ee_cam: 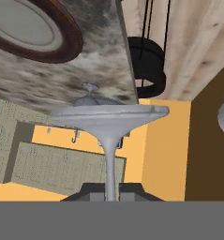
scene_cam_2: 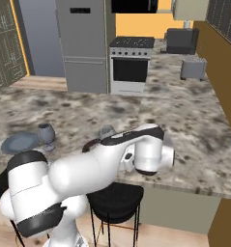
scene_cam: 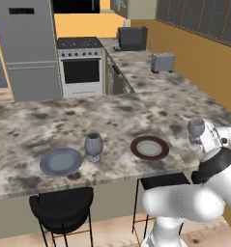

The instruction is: Retrieve the wine glasses from the counter and place one next to each plate.

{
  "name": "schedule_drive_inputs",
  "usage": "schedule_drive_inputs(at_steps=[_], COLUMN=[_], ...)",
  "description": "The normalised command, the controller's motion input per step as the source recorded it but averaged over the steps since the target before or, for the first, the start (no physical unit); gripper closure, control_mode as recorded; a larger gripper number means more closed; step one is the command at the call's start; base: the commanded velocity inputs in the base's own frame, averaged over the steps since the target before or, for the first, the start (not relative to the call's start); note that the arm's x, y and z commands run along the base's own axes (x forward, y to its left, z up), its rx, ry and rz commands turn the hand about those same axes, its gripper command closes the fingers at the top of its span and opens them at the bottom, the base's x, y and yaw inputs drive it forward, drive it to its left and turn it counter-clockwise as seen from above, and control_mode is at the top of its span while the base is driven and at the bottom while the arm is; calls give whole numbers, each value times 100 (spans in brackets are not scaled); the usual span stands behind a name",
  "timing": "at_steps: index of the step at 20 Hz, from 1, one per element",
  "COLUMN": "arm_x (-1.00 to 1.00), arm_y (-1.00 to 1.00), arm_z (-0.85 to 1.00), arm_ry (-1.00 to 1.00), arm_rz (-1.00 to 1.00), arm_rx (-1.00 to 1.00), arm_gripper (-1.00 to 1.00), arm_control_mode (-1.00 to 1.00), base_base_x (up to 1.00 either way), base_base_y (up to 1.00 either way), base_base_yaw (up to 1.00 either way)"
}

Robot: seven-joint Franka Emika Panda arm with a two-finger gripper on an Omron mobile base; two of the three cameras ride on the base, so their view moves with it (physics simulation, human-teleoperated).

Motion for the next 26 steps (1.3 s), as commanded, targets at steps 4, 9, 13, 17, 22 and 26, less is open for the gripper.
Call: schedule_drive_inputs(at_steps=[4, 9, 13, 17, 22, 26], arm_x=[48, 51, 44, 39, 36, 1], arm_y=[-25, -17, -3, 1, 2, 0], arm_z=[-7, -6, -8, -17, -26, -21], arm_ry=[2, 0, 0, 6, 12, 10], arm_rz=[8, 8, 2, 0, 0, 0], arm_rx=[6, 2, 0, -1, -1, 3], arm_gripper=[100, 100, 100, 100, 100, 100], arm_control_mode=[-100, -100, -100, -100, -100, -100], base_base_x=[0, 0, 0, 0, 0, 0], base_base_y=[0, 0, 0, 0, 0, 0], base_base_yaw=[0, 0, 0, 0, 0, 0])
